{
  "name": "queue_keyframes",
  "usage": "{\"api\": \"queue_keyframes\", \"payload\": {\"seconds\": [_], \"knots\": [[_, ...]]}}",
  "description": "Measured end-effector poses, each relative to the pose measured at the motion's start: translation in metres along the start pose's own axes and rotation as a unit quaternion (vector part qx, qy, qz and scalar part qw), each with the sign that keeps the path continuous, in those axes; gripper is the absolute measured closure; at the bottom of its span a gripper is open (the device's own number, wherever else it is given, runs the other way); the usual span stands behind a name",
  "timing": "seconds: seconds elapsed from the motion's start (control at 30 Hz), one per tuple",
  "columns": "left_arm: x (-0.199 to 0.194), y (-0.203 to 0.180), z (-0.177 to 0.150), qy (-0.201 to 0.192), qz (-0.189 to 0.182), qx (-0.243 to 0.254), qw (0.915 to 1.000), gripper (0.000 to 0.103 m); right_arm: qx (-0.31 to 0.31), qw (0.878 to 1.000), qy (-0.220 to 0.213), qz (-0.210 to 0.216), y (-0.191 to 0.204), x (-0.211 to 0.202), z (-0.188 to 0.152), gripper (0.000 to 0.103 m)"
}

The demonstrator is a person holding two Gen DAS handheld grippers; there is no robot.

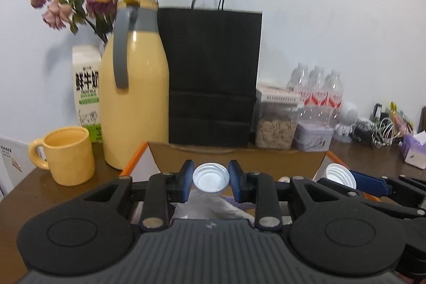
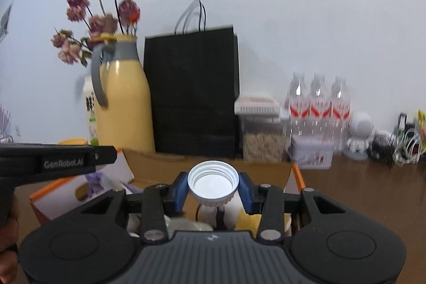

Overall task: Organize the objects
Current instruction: 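Carry both caps over the box and open both tools to drop them in, then withdraw both tools from the box back over the table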

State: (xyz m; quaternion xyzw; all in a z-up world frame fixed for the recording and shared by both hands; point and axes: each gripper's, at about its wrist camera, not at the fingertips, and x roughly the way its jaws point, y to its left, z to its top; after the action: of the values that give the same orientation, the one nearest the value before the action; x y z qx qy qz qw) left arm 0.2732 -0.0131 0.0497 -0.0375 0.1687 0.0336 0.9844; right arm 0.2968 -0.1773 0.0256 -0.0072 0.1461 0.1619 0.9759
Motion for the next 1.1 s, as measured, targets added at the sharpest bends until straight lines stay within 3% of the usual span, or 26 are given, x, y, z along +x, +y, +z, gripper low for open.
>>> {"api": "queue_keyframes", "payload": {"seconds": [0.27, 0.33, 0.37, 0.4, 0.43, 0.47, 0.5, 0.6, 1.1], "knots": [[0.007, 0.003, -0.009, 0.015, 0.004, 0.007, 0.9999, 0.073, -0.006, 1.000, 0.019, -0.005, 0.000, 0.007, -0.011, 0.064], [0.005, 0.002, -0.010, 0.009, 0.004, 0.011, 0.9999, 0.066, -0.006, 1.000, 0.022, -0.007, 0.000, 0.006, -0.012, 0.064], [0.004, 0.001, -0.010, 0.007, 0.005, 0.012, 0.9999, 0.051, -0.005, 1.000, 0.023, -0.008, 0.000, 0.006, -0.013, 0.063], [0.004, 0.001, -0.010, 0.004, 0.009, 0.012, 0.9999, 0.028, -0.004, 1.000, 0.024, -0.008, -0.001, 0.006, -0.013, 0.058], [0.002, 0.000, -0.011, 0.000, 0.015, 0.012, 0.9998, 0.018, -0.003, 1.000, 0.026, -0.008, -0.001, 0.006, -0.014, 0.054], [0.001, 0.000, -0.011, -0.006, 0.018, 0.012, 0.9998, 0.005, -0.001, 1.000, 0.026, -0.008, -0.001, 0.006, -0.014, 0.042], [0.000, 0.000, -0.011, -0.015, 0.021, 0.010, 0.9996, 0.000, 0.000, 1.000, 0.026, -0.008, -0.002, 0.006, -0.014, 0.028], [-0.002, 0.000, -0.011, -0.019, 0.020, 0.005, 0.9996, 0.000, 0.007, 1.000, 0.021, -0.012, -0.003, 0.005, -0.015, 0.000], [-0.002, 0.002, -0.012, -0.013, 0.020, -0.005, 0.9997, 0.000, 0.014, 1.000, 0.017, -0.015, -0.005, 0.001, -0.015, 0.000]]}}
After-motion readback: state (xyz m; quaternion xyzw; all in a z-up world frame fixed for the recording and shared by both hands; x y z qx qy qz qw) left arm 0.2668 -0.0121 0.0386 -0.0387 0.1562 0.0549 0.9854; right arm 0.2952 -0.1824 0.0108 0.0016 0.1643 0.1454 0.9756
